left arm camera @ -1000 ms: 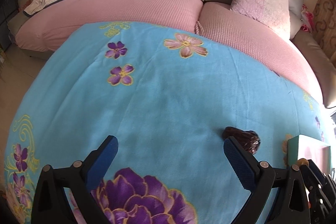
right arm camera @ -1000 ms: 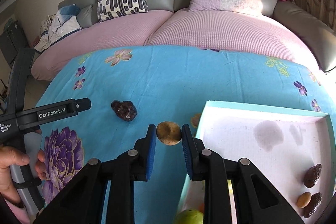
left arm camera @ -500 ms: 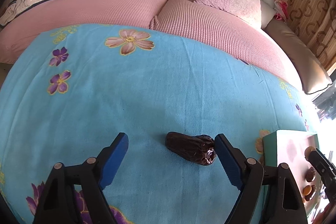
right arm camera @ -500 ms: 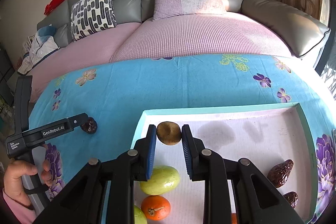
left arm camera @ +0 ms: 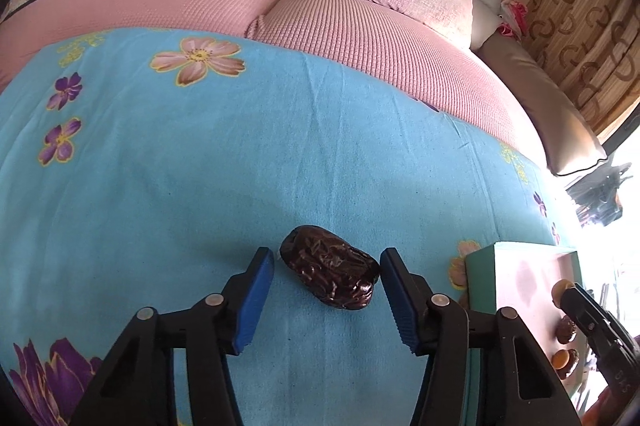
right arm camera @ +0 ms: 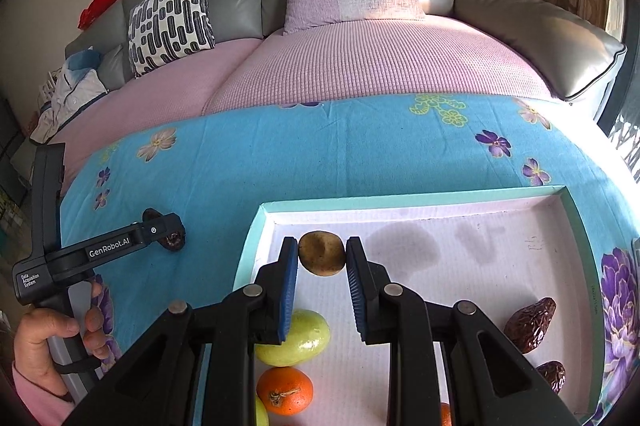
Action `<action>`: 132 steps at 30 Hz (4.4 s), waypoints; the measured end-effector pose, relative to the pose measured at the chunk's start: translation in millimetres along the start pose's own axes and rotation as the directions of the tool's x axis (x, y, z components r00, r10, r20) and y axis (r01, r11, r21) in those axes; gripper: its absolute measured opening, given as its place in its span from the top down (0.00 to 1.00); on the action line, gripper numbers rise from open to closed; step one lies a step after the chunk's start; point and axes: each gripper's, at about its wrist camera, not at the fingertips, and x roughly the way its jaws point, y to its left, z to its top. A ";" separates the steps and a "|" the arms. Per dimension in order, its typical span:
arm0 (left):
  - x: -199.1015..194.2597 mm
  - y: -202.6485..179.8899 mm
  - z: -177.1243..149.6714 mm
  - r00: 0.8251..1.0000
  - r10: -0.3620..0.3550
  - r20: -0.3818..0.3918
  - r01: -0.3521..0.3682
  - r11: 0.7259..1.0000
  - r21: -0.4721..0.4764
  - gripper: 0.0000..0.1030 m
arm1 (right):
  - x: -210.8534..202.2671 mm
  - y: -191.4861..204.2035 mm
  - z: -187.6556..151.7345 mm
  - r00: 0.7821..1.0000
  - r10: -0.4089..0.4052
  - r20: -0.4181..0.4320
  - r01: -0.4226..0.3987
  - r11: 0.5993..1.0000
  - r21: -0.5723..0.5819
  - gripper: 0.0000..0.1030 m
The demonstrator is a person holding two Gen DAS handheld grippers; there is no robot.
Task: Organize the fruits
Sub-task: 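Grasp the small brown kiwi with the right gripper while the left gripper grasps the dark red date, then carry the kiwi and the date over the white tray with both grippers, then open both grippers to drop the kiwi and date into the tray, then withdraw both open grippers back from the tray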
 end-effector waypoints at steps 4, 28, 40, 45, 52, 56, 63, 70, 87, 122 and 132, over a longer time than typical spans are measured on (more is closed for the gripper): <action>-1.1 -2.8 -1.6 1.000 -0.013 -0.004 0.013 1.000 0.001 0.54 | 1.8 -1.5 -0.6 1.000 0.000 -0.007 0.000 1.000 0.002 0.75; -82.5 -60.7 13.3 0.988 -0.007 0.155 -0.009 0.995 0.101 0.57 | -4.8 -42.4 -2.8 0.998 -0.055 -0.024 0.056 0.997 0.053 0.75; -66.5 -133.7 -9.0 0.995 -0.046 0.093 0.021 0.967 0.254 0.57 | -18.0 -102.1 -7.2 0.988 -0.155 -0.017 0.156 0.978 0.139 0.75; -52.8 -163.0 -24.0 0.997 -0.050 0.067 0.025 0.944 0.330 0.57 | -30.7 -130.1 -8.5 0.980 -0.196 0.022 0.189 0.965 0.183 0.75; -30.0 -187.4 -41.6 0.998 -0.054 0.034 0.036 0.916 0.399 0.57 | -31.1 -143.9 -10.7 0.979 -0.204 0.025 0.196 0.962 0.192 0.75; -15.2 -195.6 -51.4 0.999 -0.042 0.017 0.031 0.904 0.427 0.57 | -25.1 -144.7 -12.0 0.981 -0.192 0.019 0.186 0.965 0.184 0.75; 12.1 -200.2 -65.6 1.000 0.002 -0.025 0.009 0.893 0.450 0.57 | -5.6 -141.9 -17.7 0.985 -0.171 -0.032 0.174 0.970 0.169 0.75; 26.6 -195.1 -68.2 0.997 0.030 -0.066 0.001 0.902 0.431 0.58 | 6.1 -140.6 -22.6 0.982 -0.175 -0.069 0.184 0.969 0.162 0.75; 8.9 -198.5 -64.2 0.992 0.074 -0.101 -0.022 0.897 0.442 0.56 | -3.0 -126.7 -18.0 0.973 -0.212 -0.087 0.221 0.969 0.113 0.63; -32.5 -124.5 -48.5 0.957 0.283 0.067 -0.291 0.926 0.239 0.00 | -13.5 -96.5 -34.4 0.968 -0.226 -0.109 0.230 0.973 0.020 0.08; -54.0 -121.0 -63.1 0.869 0.460 0.180 -0.492 0.840 0.227 0.00 | -30.1 -78.0 -44.9 0.965 -0.242 -0.102 0.241 0.970 -0.020 0.08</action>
